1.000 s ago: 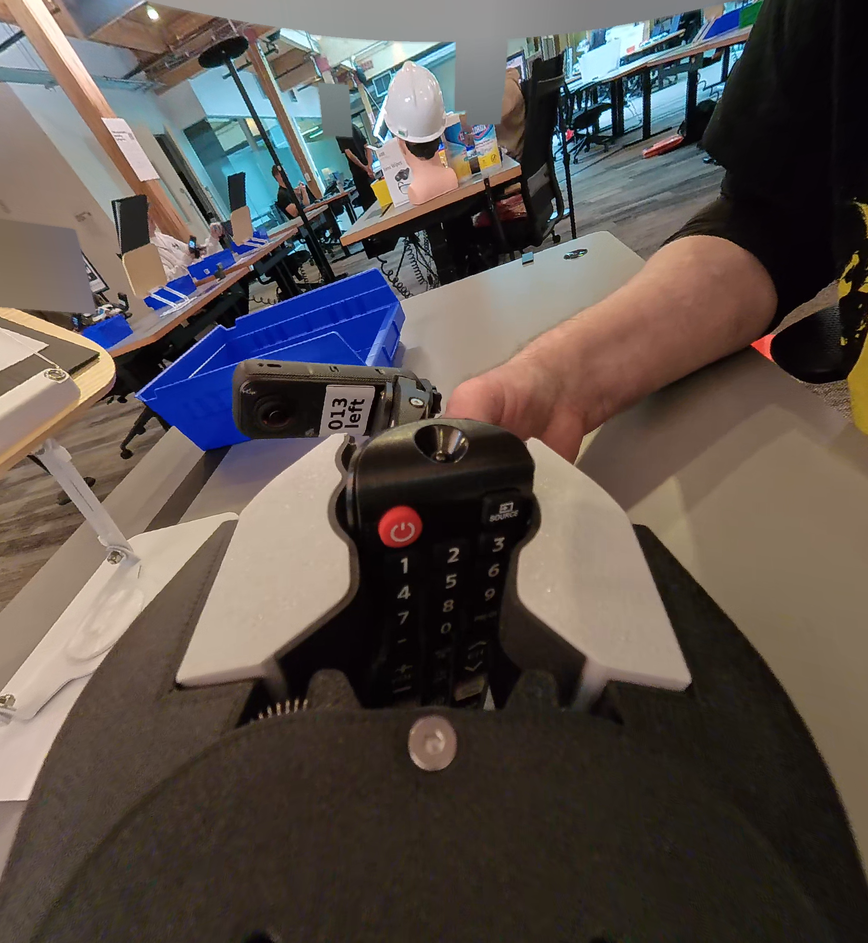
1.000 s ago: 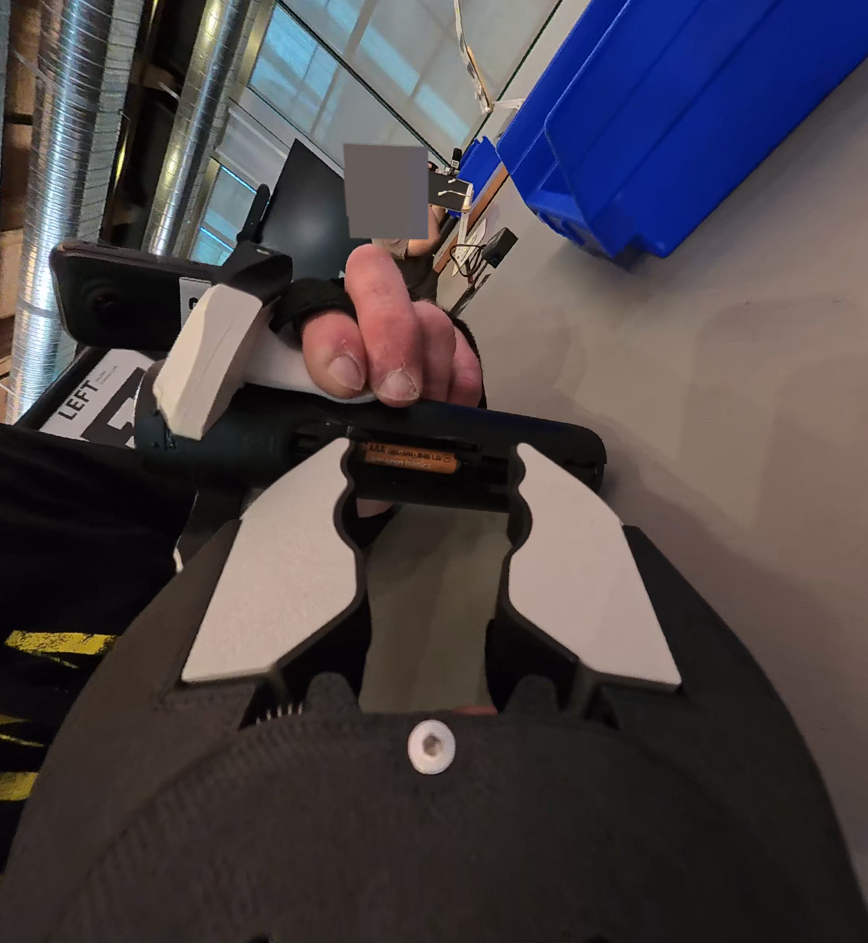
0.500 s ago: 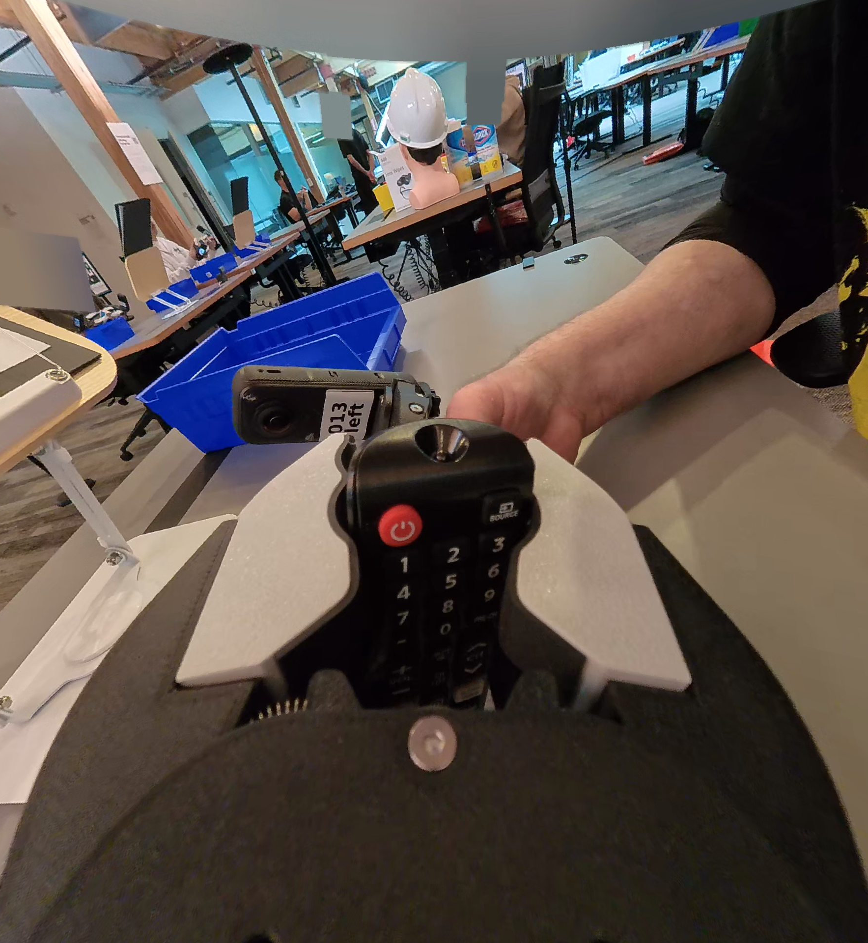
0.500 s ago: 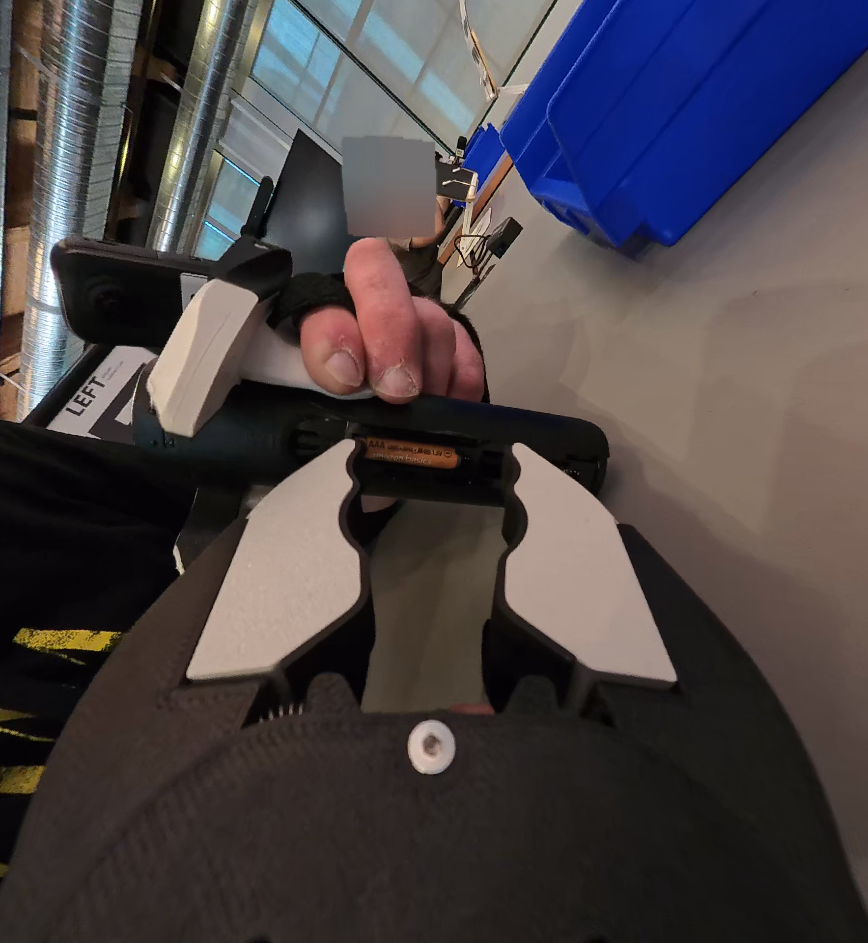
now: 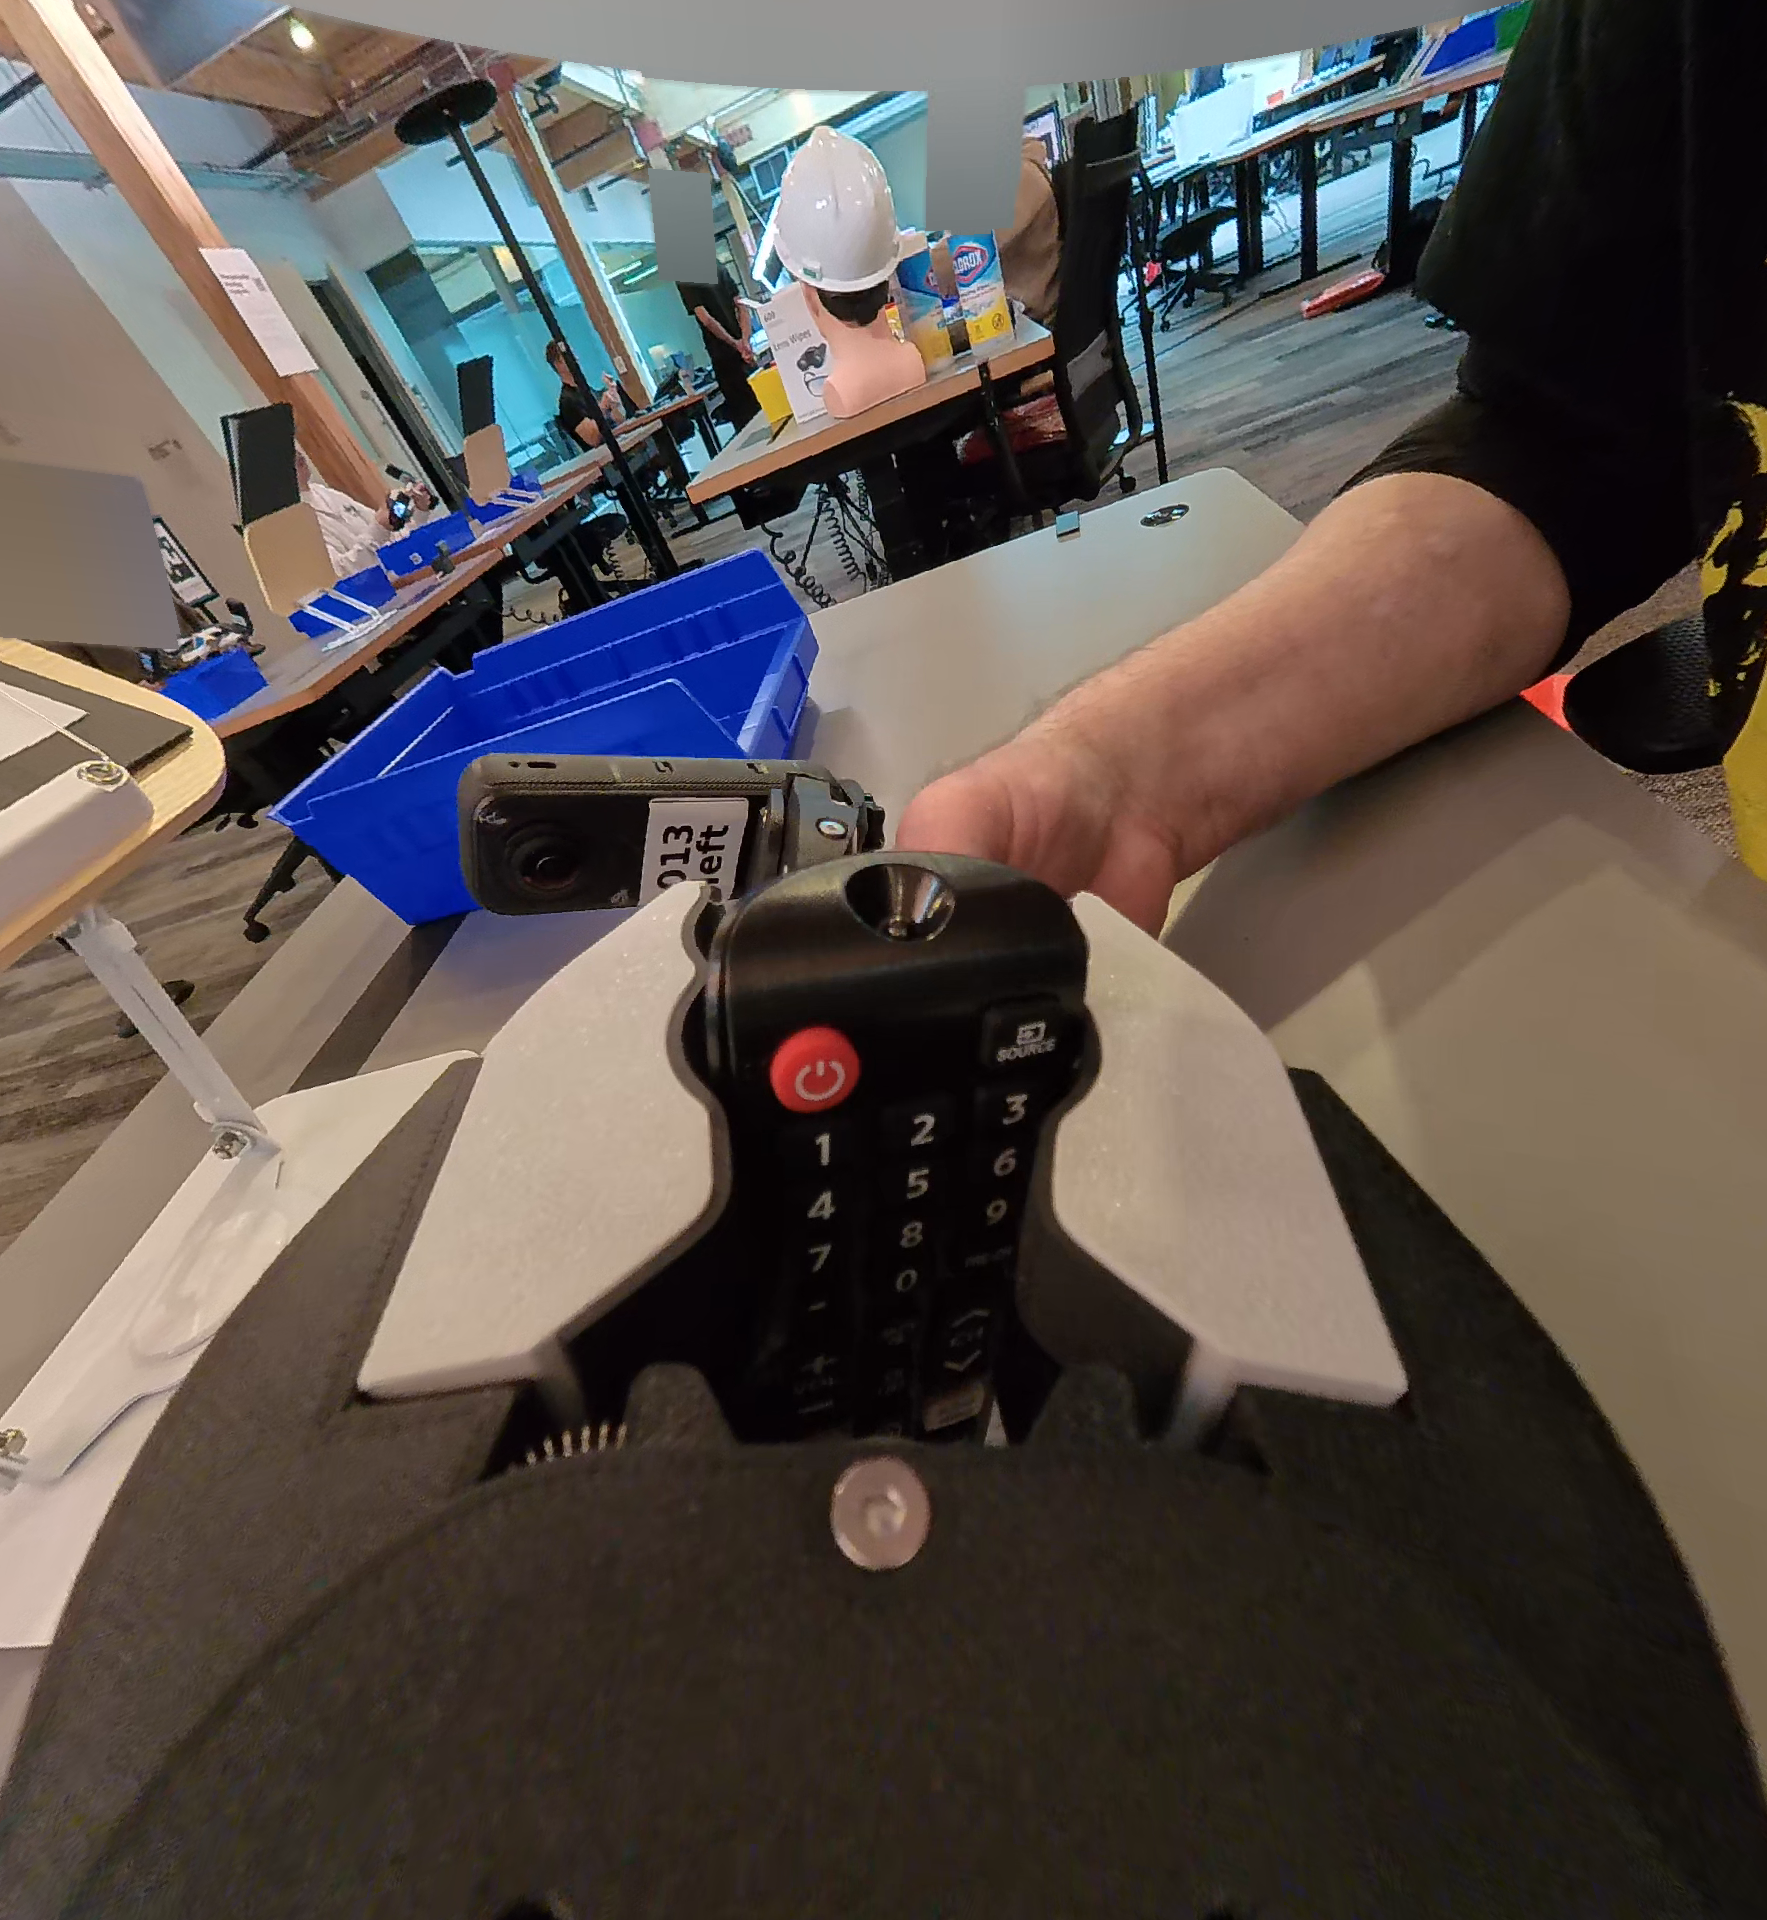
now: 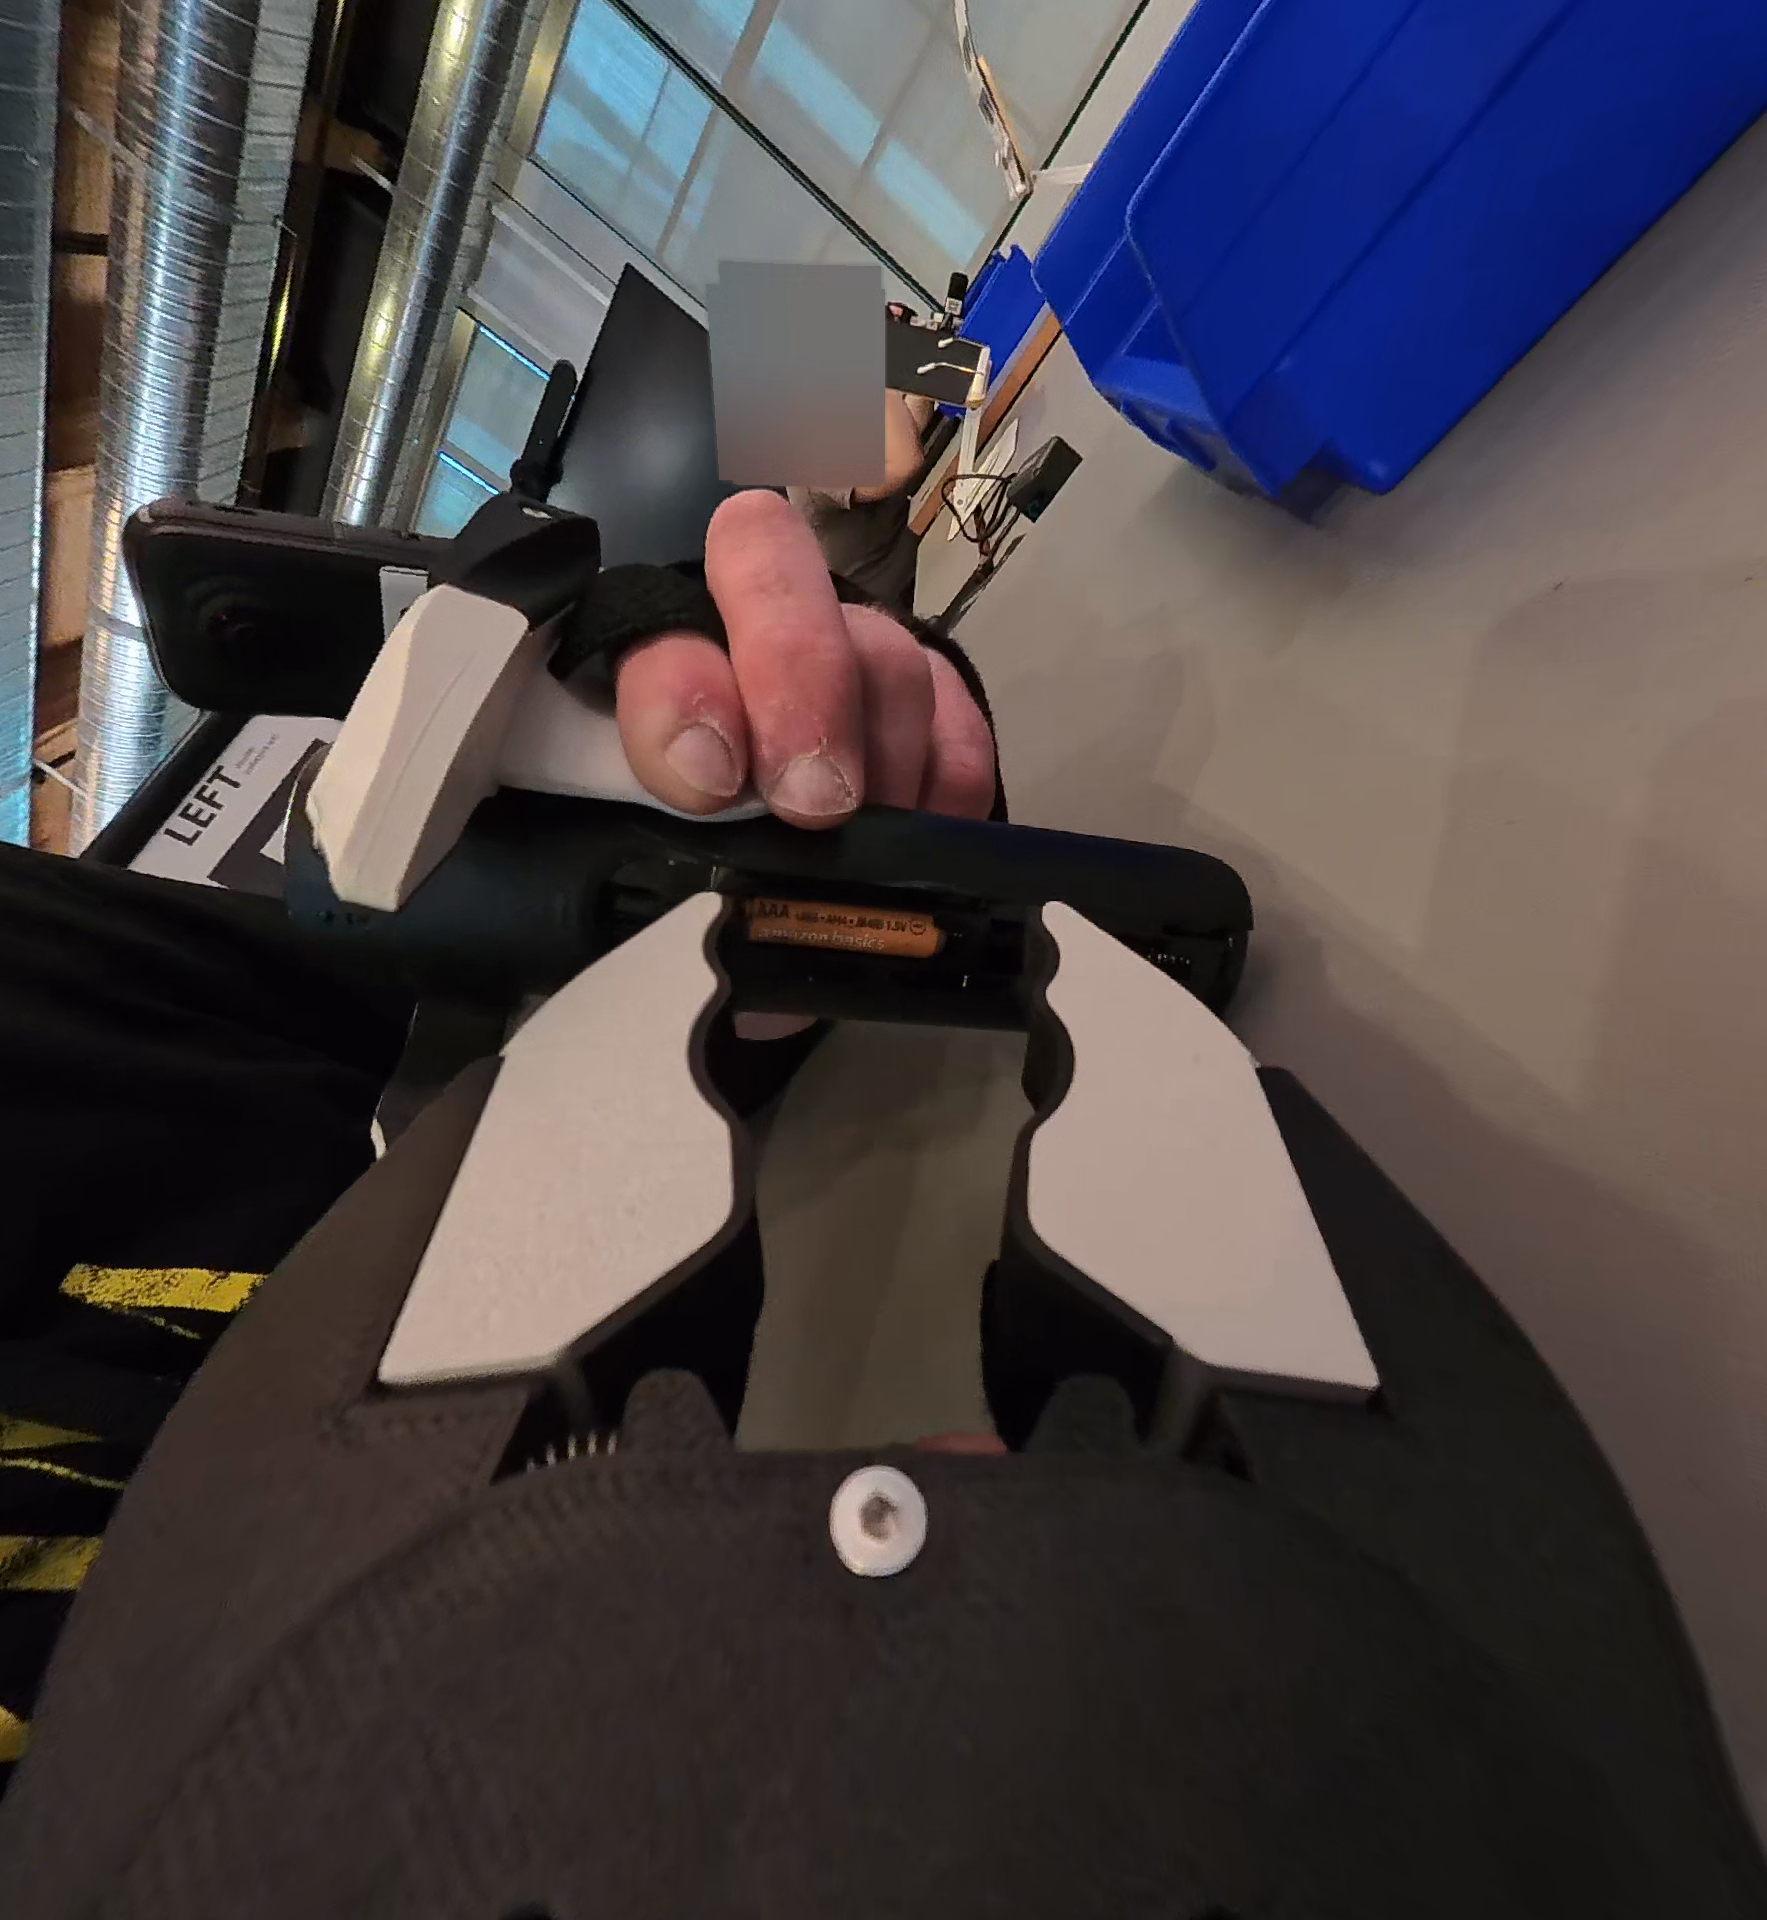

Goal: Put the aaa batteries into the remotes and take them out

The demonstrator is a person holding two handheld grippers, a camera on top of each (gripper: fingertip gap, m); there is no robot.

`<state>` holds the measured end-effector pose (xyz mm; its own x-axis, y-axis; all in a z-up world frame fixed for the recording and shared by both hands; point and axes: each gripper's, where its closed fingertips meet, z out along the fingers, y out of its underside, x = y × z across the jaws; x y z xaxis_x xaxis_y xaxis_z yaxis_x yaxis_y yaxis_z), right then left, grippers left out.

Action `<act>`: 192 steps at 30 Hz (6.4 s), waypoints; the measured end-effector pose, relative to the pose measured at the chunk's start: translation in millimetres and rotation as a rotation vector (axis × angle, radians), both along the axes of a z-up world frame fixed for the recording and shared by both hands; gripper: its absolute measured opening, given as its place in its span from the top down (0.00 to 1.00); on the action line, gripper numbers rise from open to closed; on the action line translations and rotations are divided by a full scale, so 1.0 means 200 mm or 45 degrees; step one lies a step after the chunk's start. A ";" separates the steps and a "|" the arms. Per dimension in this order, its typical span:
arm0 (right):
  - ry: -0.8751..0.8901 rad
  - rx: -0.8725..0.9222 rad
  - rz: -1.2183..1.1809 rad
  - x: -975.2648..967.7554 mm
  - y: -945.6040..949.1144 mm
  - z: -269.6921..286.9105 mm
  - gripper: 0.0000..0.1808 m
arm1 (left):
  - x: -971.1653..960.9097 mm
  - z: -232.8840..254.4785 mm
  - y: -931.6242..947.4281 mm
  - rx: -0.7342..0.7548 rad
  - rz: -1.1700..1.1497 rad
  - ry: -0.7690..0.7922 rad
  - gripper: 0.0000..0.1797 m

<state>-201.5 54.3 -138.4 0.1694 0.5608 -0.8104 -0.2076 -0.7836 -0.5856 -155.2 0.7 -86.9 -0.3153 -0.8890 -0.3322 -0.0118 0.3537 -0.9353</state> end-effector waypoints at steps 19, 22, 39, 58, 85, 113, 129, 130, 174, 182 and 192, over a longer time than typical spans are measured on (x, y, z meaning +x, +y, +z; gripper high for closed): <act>-0.194 0.085 0.039 -0.07 -0.03 -0.06 0.97 | 0.02 -0.06 -0.03 0.084 -0.007 0.073 0.67; -0.173 0.062 0.042 -0.06 -0.03 -0.06 0.96 | 0.02 -0.04 -0.03 0.058 -0.010 0.054 0.67; -0.708 0.661 0.176 -0.22 -0.09 -0.14 0.68 | -0.18 0.32 0.13 -0.740 -0.270 -0.437 0.66; -1.532 1.142 -0.670 0.15 0.17 0.00 0.72 | -0.19 0.15 0.46 -0.948 0.370 -0.337 0.80; -1.390 1.203 -0.471 0.04 -0.07 -0.11 0.69 | -0.12 -0.20 0.49 -1.109 0.350 0.133 0.85; -1.885 1.550 -0.016 0.01 0.01 -0.20 0.56 | -0.05 -0.29 0.46 -1.045 0.386 0.293 0.84; -1.883 1.563 0.019 0.05 0.04 -0.21 0.62 | -0.04 -0.34 0.49 -1.047 0.460 0.358 0.85; -1.868 1.550 0.017 0.05 0.04 -0.21 0.62 | -0.03 -0.34 0.49 -1.057 0.457 0.370 0.85; -0.404 0.626 0.047 0.08 -0.13 0.01 0.89 | -0.07 0.02 0.35 -0.861 0.192 -0.129 0.59; -0.586 0.641 0.276 -0.02 -0.23 -0.11 0.88 | -0.03 0.06 0.27 -0.837 0.124 -0.152 0.58; -0.611 0.692 0.102 0.03 -0.13 -0.08 0.85 | 0.03 0.11 0.25 -0.837 0.155 -0.108 0.86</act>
